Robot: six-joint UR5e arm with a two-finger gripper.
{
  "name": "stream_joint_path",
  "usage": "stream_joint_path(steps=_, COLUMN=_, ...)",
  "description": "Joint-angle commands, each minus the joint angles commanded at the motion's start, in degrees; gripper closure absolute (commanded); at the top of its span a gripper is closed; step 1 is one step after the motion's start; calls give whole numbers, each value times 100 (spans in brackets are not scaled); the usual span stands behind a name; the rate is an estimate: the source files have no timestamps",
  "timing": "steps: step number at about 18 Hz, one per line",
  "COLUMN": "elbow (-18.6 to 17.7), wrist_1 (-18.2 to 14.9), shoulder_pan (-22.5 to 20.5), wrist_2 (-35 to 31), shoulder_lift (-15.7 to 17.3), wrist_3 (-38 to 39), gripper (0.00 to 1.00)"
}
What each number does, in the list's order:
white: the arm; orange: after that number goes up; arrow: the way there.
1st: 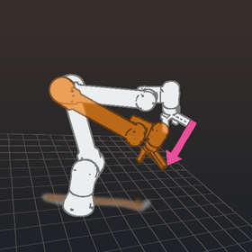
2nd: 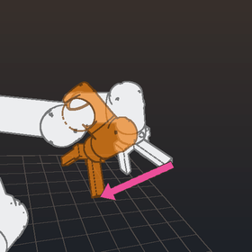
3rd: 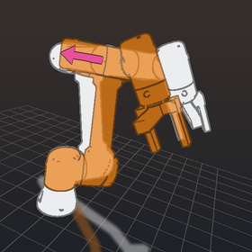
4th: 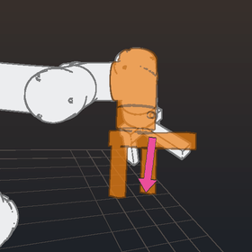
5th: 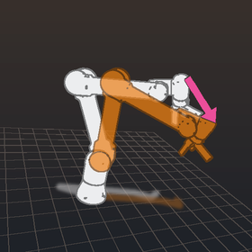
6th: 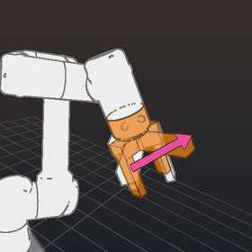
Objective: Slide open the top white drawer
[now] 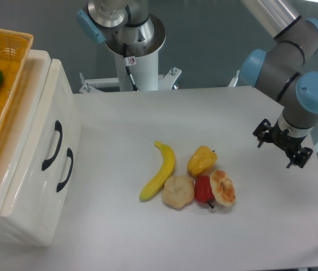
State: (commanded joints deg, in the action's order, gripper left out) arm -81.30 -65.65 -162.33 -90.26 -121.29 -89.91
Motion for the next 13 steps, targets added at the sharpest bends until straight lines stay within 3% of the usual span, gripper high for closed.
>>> stream_joint_path(steps=6, elbow=-26, wrist_1=9, shoulder_pan=-35, wrist_2=44, shoulder_lift=79, wrist_3=-175, gripper=0)
stream_joint_path(steps=8, elbow=-262, wrist_1=113, shoulder_pan=-96, wrist_2=79, shoulder_lift=175, wrist_3=-176, gripper=0)
stream_joint_path(steps=10, elbow=-500, wrist_1=508, shoulder_pan=-184, wrist_2=88, shoulder_lift=228, wrist_3=-97, gripper=0)
stream_joint_path(steps=13, elbow=-755, wrist_1=554, shoulder_pan=-290, wrist_2=263, shoulder_lift=386, wrist_3=-106, gripper=0)
